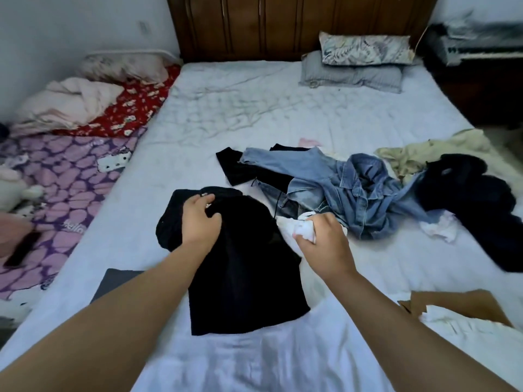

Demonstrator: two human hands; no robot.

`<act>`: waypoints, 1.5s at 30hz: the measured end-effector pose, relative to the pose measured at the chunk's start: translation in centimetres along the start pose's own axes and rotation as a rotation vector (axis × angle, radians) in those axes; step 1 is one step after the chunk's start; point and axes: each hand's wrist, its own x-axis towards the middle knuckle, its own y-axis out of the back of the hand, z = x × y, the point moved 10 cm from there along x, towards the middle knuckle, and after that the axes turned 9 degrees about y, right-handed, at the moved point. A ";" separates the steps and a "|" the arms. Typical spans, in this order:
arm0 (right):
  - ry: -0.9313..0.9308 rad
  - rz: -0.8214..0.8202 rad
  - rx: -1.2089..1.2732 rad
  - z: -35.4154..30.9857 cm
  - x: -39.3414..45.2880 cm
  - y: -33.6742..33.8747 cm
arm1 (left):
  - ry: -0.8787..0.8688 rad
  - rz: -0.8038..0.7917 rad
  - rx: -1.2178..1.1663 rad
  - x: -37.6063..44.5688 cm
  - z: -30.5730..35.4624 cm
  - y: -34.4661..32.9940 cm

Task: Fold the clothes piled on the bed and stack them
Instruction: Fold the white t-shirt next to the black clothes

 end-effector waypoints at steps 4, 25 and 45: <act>0.052 0.015 0.056 -2.1 -0.9 0.6 | -0.101 -0.149 0.023 -4.3 0.8 -2.6; -0.057 0.096 0.301 -9.5 -9.4 6.1 | -0.160 -0.546 -0.378 -16.5 4.0 1.0; -0.262 -0.165 0.425 -7.5 -15.9 4.6 | -0.094 -0.383 -0.428 -17.7 -1.2 5.2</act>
